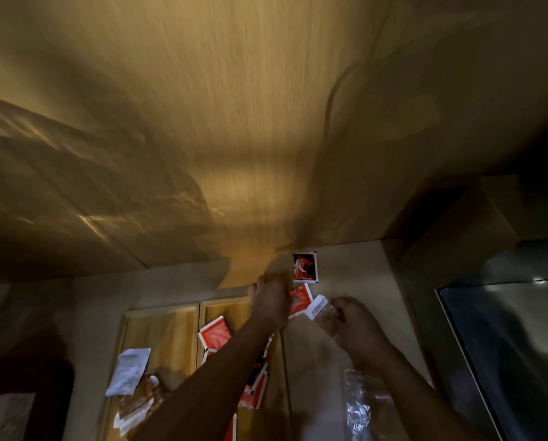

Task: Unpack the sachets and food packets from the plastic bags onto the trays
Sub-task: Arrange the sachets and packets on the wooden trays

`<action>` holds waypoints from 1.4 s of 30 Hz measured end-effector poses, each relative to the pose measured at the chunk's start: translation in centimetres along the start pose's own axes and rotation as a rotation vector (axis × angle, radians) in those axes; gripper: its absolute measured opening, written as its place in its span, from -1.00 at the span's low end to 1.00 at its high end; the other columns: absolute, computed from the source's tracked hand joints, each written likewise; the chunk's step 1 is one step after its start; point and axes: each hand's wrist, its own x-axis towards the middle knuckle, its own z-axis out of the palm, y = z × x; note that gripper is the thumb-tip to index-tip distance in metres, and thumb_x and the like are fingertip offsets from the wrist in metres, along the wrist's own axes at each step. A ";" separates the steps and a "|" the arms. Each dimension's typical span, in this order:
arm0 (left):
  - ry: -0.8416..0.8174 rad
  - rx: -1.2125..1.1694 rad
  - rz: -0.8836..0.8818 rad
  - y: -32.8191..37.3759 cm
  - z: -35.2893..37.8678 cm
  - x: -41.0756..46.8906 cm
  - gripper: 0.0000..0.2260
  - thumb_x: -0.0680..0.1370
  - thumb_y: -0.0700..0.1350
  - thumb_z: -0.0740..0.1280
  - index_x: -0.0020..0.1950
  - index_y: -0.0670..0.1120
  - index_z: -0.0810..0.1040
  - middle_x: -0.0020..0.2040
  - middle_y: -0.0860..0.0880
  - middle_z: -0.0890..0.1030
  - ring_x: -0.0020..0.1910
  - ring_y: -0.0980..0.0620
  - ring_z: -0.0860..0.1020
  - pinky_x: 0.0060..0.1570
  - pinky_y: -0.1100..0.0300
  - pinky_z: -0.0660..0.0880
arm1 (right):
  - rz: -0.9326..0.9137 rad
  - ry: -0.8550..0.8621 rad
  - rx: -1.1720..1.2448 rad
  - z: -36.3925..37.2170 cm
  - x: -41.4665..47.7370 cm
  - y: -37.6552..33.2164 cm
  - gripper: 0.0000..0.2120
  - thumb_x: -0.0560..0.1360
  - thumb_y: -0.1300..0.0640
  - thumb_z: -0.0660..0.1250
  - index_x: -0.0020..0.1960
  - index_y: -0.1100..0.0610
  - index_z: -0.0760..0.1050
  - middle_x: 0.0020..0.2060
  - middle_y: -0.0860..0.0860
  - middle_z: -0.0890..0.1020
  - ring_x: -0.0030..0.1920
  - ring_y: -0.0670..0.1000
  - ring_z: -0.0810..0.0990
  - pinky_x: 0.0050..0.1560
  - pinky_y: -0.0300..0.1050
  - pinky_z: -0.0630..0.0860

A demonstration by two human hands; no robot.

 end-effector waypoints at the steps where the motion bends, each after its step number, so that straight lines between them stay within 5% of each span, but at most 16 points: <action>1: 0.027 -0.025 0.010 0.1 -0.3 -0.4 -0.79 0.53 -0.10 0.24 0.15 -0.09 0.48 0.20 -0.15 0.54 0.24 -0.13 0.41 0.24 0.01 0.30 | 0.020 -0.003 0.064 0.0 -0.3 0.1 -0.87 0.41 0.07 0.33 -0.06 0.07 0.55 -0.13 0.03 0.65 -0.13 0.04 0.59 -0.05 0.06 0.55; 6: 0.305 -0.341 -0.021 -0.4 -2.3 -3.7 -0.97 0.52 -0.15 0.29 -0.10 -0.09 0.51 -0.15 -0.06 0.54 -0.13 -0.06 0.54 -0.12 0.07 0.51 | 0.043 0.082 0.297 -0.3 -2.0 -0.3 -0.81 0.45 0.24 0.30 -0.33 0.09 0.46 -0.40 0.01 0.58 -0.36 0.02 0.51 -0.32 -0.14 0.43; 10: 0.170 -0.907 -0.133 -1.4 -3.3 -7.6 -0.83 0.47 -0.21 0.37 -0.28 -0.07 0.44 -0.29 -0.04 0.55 -0.28 0.03 0.54 -0.24 0.16 0.47 | 0.123 0.085 0.554 0.5 -3.3 -0.6 -0.72 0.47 0.28 0.29 -0.41 0.12 0.44 -0.48 0.12 0.53 -0.51 0.03 0.44 -0.41 -0.15 0.37; 18: 0.200 -1.024 -0.364 -6.0 0.7 -15.0 -0.80 0.45 -0.28 0.39 -0.33 -0.13 0.45 -0.33 -0.09 0.57 -0.32 -0.03 0.54 -0.29 0.13 0.45 | 0.111 0.072 0.725 2.4 -6.4 -1.9 -0.74 0.48 0.35 0.27 -0.37 0.21 0.40 -0.73 -0.05 0.47 -0.70 -0.20 0.38 -0.67 -0.42 0.27; 22: 0.191 -0.876 -0.368 -6.9 2.1 -17.2 -0.81 0.45 -0.22 0.40 -0.32 -0.04 0.48 -0.24 -0.05 0.63 -0.21 -0.02 0.60 -0.12 0.06 0.54 | 0.069 0.079 0.686 2.9 -7.4 -2.7 -0.69 0.46 0.30 0.32 -0.44 0.15 0.39 -0.68 -0.04 0.42 -0.70 -0.17 0.32 -0.64 -0.34 0.25; 25: 0.249 -0.678 -0.302 -7.1 2.0 -18.3 -0.78 0.49 -0.18 0.35 -0.31 0.03 0.42 -0.22 -0.01 0.60 -0.20 0.02 0.58 -0.19 0.17 0.46 | 0.023 0.053 0.671 3.3 -8.3 -3.5 -0.70 0.46 0.30 0.30 -0.43 0.14 0.40 -0.70 -0.06 0.41 -0.70 -0.18 0.30 -0.66 -0.36 0.22; 28: 0.334 -0.477 -0.222 -7.8 1.7 -19.6 -0.97 0.51 -0.12 0.31 -0.09 -0.04 0.54 -0.01 -0.05 0.62 0.01 -0.03 0.57 -0.06 0.18 0.43 | -0.014 0.023 0.618 4.0 -8.9 -4.5 -0.68 0.49 0.30 0.28 -0.42 0.11 0.40 -0.73 -0.06 0.42 -0.70 -0.17 0.29 -0.66 -0.35 0.23; 33: 0.458 -0.159 -0.241 -11.1 2.0 -22.7 -0.76 0.47 -0.01 0.33 0.08 -0.07 0.58 0.06 -0.09 0.65 0.02 -0.13 0.61 -0.02 0.04 0.53 | -0.043 -0.060 0.632 5.7 -10.4 -7.0 -0.70 0.49 0.37 0.23 -0.39 0.16 0.37 -0.78 -0.07 0.42 -0.76 -0.18 0.31 -0.72 -0.40 0.19; 36: 0.446 -0.073 -0.383 -13.7 2.7 -24.6 -0.55 0.41 0.14 0.17 0.13 -0.10 0.56 0.06 -0.11 0.66 0.03 -0.15 0.64 0.01 -0.01 0.57 | -0.073 -0.095 0.594 7.2 -10.5 -8.1 -0.70 0.48 0.38 0.25 -0.40 0.17 0.39 -0.75 -0.05 0.44 -0.74 -0.18 0.34 -0.70 -0.39 0.22; 39: 0.444 -0.039 -0.514 -15.7 2.9 -26.2 -0.25 0.38 0.30 -0.05 0.41 -0.11 0.35 0.43 -0.10 0.40 0.40 -0.12 0.38 0.41 0.05 0.22 | -0.108 -0.178 0.574 8.7 -10.9 -9.4 -0.72 0.46 0.36 0.30 -0.40 0.15 0.46 -0.62 -0.05 0.56 -0.63 -0.18 0.50 -0.59 -0.37 0.39; 41: 0.423 -0.036 -0.532 -16.8 3.3 -27.0 -0.11 0.34 0.43 -0.26 0.50 -0.09 0.13 0.53 -0.03 0.12 0.52 -0.08 0.13 0.47 0.14 -0.13 | -0.122 -0.234 0.551 9.9 -11.3 -10.4 -0.75 0.46 0.33 0.32 -0.38 0.17 0.47 -0.55 -0.01 0.58 -0.63 -0.18 0.50 -0.60 -0.38 0.38; 42: 0.435 -0.025 -0.548 -17.4 3.5 -27.2 -0.06 0.34 0.46 -0.34 0.49 -0.11 0.14 0.53 -0.03 0.13 0.52 -0.08 0.14 0.45 0.16 -0.18 | -0.120 -0.256 0.534 10.6 -11.5 -10.9 -0.77 0.46 0.31 0.32 -0.37 0.18 0.46 -0.57 0.00 0.56 -0.67 -0.18 0.45 -0.63 -0.38 0.34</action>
